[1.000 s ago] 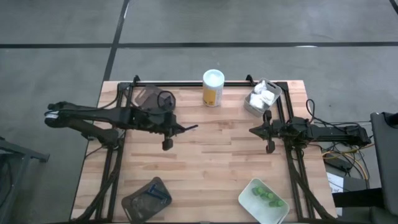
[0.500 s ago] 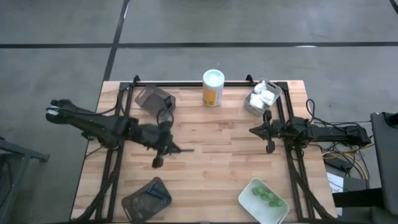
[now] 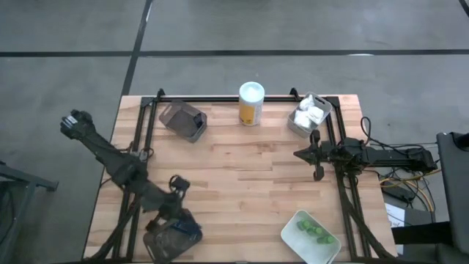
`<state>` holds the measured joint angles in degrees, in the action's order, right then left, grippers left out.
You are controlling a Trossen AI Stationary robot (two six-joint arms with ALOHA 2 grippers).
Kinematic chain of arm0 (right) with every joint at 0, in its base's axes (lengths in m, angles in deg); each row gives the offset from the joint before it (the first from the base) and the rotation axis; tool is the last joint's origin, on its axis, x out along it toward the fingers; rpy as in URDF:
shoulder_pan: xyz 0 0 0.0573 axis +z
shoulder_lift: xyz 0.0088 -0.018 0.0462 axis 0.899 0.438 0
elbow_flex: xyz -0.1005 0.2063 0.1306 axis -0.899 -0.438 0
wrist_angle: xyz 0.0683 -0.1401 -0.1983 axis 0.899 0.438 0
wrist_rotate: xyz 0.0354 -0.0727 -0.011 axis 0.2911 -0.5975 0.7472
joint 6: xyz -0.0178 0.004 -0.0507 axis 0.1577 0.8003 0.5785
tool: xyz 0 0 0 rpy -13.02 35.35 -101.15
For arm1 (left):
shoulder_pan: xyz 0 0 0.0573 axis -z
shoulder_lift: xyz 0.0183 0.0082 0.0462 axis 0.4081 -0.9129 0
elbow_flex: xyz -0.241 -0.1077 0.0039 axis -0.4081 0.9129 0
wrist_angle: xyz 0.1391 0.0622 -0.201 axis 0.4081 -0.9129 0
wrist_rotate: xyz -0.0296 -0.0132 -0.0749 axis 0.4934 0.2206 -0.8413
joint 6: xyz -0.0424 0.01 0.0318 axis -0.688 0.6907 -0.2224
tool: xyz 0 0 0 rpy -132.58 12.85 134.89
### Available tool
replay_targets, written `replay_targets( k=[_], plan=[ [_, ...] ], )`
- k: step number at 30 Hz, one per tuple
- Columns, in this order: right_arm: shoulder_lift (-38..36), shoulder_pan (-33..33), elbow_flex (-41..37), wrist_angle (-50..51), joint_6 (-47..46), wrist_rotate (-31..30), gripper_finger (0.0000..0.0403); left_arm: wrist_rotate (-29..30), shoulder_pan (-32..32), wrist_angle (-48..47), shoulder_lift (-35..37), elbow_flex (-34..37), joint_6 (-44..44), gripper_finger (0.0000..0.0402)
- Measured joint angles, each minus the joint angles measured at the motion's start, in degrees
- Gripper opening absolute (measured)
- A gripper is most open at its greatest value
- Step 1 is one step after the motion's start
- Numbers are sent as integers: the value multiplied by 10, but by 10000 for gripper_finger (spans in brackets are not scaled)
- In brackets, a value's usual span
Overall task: Pick & Place Travel size toiletries
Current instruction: Put the blue razor into the bottom black bin
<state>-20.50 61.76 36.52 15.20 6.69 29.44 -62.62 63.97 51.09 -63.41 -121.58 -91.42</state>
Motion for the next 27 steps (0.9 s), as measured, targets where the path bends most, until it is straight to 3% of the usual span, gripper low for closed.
replay_targets(
  k=[10, 20, 27],
  plan=[
    [0, 0, 0, 0, 0, 0, 8, 0, 103, -36, 0, 0, -12, 37],
    [0, 0, 0, 0, 0, 0, 8, 18, 109, -15, 0, 33, -31, 37],
    [0, 0, 0, 0, -1, 0, 8, 18, 113, 87, 0, 108, -64, 37]
  ],
)
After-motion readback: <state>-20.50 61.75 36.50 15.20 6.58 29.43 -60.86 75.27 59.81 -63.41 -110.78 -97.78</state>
